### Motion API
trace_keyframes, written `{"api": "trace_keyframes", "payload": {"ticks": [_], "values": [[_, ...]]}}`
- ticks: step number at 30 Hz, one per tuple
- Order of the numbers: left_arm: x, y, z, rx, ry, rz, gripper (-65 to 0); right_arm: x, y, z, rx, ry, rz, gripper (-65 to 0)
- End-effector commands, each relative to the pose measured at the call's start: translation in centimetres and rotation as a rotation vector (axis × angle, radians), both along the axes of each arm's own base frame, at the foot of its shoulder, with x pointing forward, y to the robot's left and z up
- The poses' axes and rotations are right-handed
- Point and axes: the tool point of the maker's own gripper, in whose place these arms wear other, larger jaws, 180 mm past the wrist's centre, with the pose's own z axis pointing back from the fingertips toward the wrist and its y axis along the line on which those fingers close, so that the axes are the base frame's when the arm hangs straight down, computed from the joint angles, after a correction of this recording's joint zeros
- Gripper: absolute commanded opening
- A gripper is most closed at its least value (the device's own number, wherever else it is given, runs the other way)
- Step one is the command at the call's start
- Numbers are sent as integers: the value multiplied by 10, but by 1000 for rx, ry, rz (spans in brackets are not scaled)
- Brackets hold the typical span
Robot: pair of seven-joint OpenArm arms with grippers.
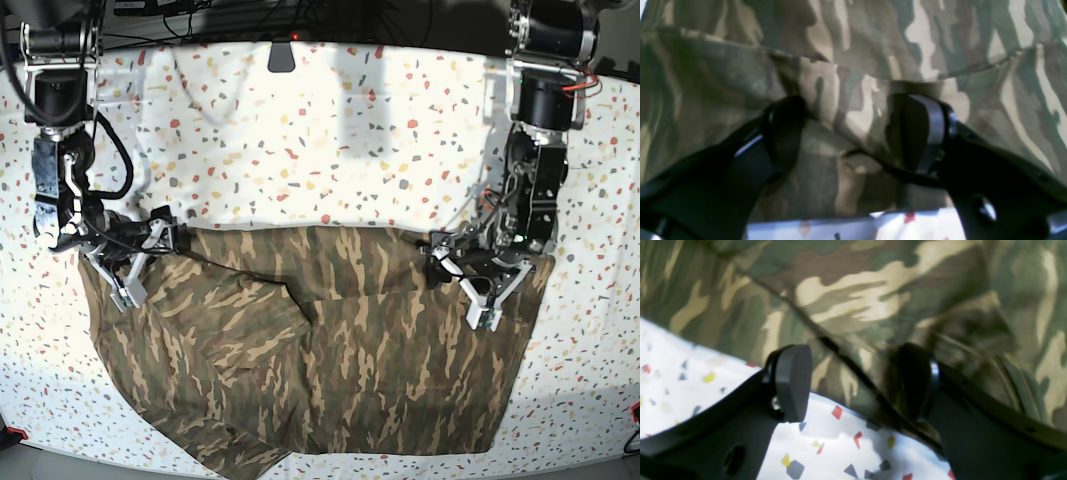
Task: Fold the T-shirt properly
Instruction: 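Grip the folded edge with both grippers and lift it slightly, then lift the folded edge with both grippers and pull it toward the robot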
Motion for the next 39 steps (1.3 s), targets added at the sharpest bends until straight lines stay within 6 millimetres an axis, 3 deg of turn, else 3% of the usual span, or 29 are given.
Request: {"api": "trace_keyframes", "payload": {"ticks": [1, 4, 10, 18, 22, 27, 36, 39], "values": [[23, -3, 28, -17, -83, -5, -204, 21, -4, 26, 2, -81, 1, -234], [29, -3, 35, -15, -97, -6, -204, 25, -5, 31, -1, -92, 1, -234], [15, -3, 16, -25, -75, -1, -204, 18, -6, 12, -42, -60, 3, -234], [-27, -12, -21, -44, 5, -55, -204, -14, 6, -21, -17, 22, 9, -234], [-40, -11, -23, -43, 6, -60, -204, -33, 2, -33, -32, 55, 15, -234], [-48, -13, -15, -41, -16, -73, -204, -48, -1, -39, -43, 71, 23, -234], [-79, -13, -39, -43, 62, -73, -204, -69, -11, -39, -46, 94, 12, -234], [-81, -14, -39, -58, 49, -68, -204, -77, -16, -33, -49, 67, -2, -234]]}}
